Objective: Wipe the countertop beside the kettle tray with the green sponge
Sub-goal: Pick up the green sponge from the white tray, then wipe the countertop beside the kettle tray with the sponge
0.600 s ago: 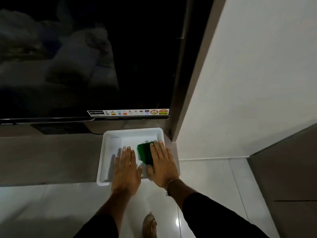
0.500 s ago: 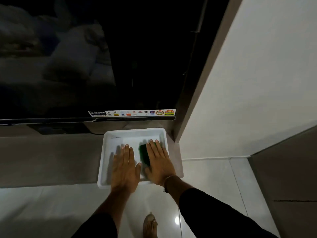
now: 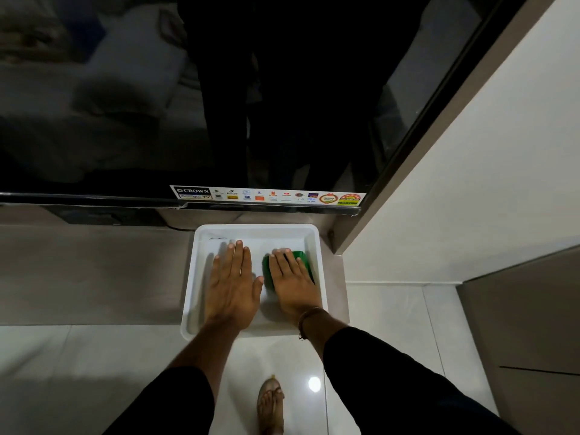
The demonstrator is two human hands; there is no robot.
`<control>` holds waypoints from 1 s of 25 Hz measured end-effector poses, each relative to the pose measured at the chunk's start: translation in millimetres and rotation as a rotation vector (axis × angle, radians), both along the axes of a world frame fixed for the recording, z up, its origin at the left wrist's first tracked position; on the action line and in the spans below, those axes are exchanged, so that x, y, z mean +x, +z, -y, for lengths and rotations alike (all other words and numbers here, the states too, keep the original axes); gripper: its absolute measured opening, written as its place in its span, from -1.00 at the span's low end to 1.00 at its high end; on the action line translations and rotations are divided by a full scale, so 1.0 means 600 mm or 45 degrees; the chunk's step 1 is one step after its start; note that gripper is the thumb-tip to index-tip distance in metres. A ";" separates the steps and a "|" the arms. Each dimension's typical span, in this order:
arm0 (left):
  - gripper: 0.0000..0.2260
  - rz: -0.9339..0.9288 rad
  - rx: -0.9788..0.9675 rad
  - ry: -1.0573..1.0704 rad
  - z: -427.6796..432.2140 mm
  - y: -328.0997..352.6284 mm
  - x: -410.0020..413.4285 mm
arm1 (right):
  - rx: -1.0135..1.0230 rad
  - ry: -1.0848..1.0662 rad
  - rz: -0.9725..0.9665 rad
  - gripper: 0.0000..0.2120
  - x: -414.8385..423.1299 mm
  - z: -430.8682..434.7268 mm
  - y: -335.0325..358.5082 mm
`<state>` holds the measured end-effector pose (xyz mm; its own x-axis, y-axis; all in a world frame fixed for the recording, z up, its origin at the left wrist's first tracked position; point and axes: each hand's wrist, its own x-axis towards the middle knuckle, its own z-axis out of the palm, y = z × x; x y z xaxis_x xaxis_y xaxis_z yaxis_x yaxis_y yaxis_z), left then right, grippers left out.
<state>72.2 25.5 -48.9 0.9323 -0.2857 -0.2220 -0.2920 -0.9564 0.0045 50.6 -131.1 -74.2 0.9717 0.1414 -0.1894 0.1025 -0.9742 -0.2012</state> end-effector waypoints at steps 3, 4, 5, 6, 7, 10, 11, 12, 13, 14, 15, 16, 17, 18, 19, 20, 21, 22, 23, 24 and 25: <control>-0.34 0.003 0.017 -0.031 -0.003 0.030 -0.016 | 0.102 0.043 0.074 -0.32 -0.009 0.002 0.035; -0.34 0.009 0.017 -0.037 -0.001 0.046 -0.026 | 0.120 0.065 0.106 -0.30 -0.017 0.005 0.056; -0.34 0.023 0.016 -0.044 0.004 0.064 -0.039 | 0.130 0.083 0.147 -0.27 -0.028 0.012 0.078; -0.33 0.044 0.027 -0.055 0.013 0.083 -0.053 | 0.135 0.088 0.201 -0.25 -0.043 0.024 0.099; -0.34 0.067 0.043 -0.066 0.028 0.102 -0.067 | 0.127 0.084 0.259 -0.25 -0.061 0.041 0.118; -0.28 0.065 0.032 -0.092 0.095 0.153 -0.108 | 0.099 -0.004 0.362 -0.24 -0.127 0.120 0.161; -0.28 0.073 0.000 -0.125 0.129 0.172 -0.130 | 0.087 -0.053 0.388 -0.26 -0.160 0.161 0.172; -0.30 0.098 -0.039 -0.179 0.164 0.186 -0.153 | 0.067 -0.109 0.419 -0.27 -0.196 0.206 0.182; -0.34 0.120 -0.076 -0.238 0.203 0.196 -0.179 | 0.051 -0.167 0.447 -0.26 -0.234 0.253 0.187; -0.33 0.121 -0.118 -0.291 0.245 0.203 -0.206 | 0.036 -0.220 0.467 -0.23 -0.274 0.304 0.188; -0.29 0.112 -0.162 -0.342 0.290 0.209 -0.234 | 0.017 -0.269 0.482 -0.21 -0.317 0.354 0.187; -0.24 0.113 -0.201 -0.399 0.339 0.215 -0.261 | -0.011 -0.328 0.511 -0.21 -0.359 0.403 0.184; -0.18 0.125 -0.229 -0.468 0.392 0.216 -0.285 | -0.039 -0.391 0.540 -0.21 -0.401 0.454 0.183; -0.13 0.132 -0.250 -0.527 0.439 0.215 -0.307 | -0.039 -0.450 0.548 -0.22 -0.437 0.498 0.184; -0.09 0.130 -0.261 -0.581 0.484 0.214 -0.329 | -0.025 -0.511 0.536 -0.22 -0.472 0.537 0.187; -0.09 0.122 -0.270 -0.653 0.539 0.215 -0.357 | -0.029 -0.586 0.529 -0.23 -0.515 0.583 0.193; -0.11 0.123 -0.277 -0.735 0.593 0.215 -0.386 | -0.048 -0.669 0.520 -0.24 -0.559 0.626 0.201; -0.14 0.117 -0.285 -0.825 0.648 0.213 -0.416 | -0.063 -0.757 0.512 -0.25 -0.604 0.668 0.206; -0.15 0.107 -0.282 -0.914 0.701 0.213 -0.447 | -0.075 -0.850 0.503 -0.26 -0.648 0.708 0.212; -0.13 0.108 -0.268 -0.997 0.756 0.213 -0.477 | -0.090 -0.941 0.503 -0.27 -0.692 0.746 0.218; -0.11 0.116 -0.249 -1.080 0.808 0.212 -0.505 | -0.110 -1.033 0.499 -0.27 -0.735 0.782 0.223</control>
<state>-231.1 -459.2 78.5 0.3995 -0.9162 -0.0318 -0.9120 -0.4007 0.0878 -390.4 -600.3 59.4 0.7637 -0.6145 0.1980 -0.5765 -0.7871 -0.2192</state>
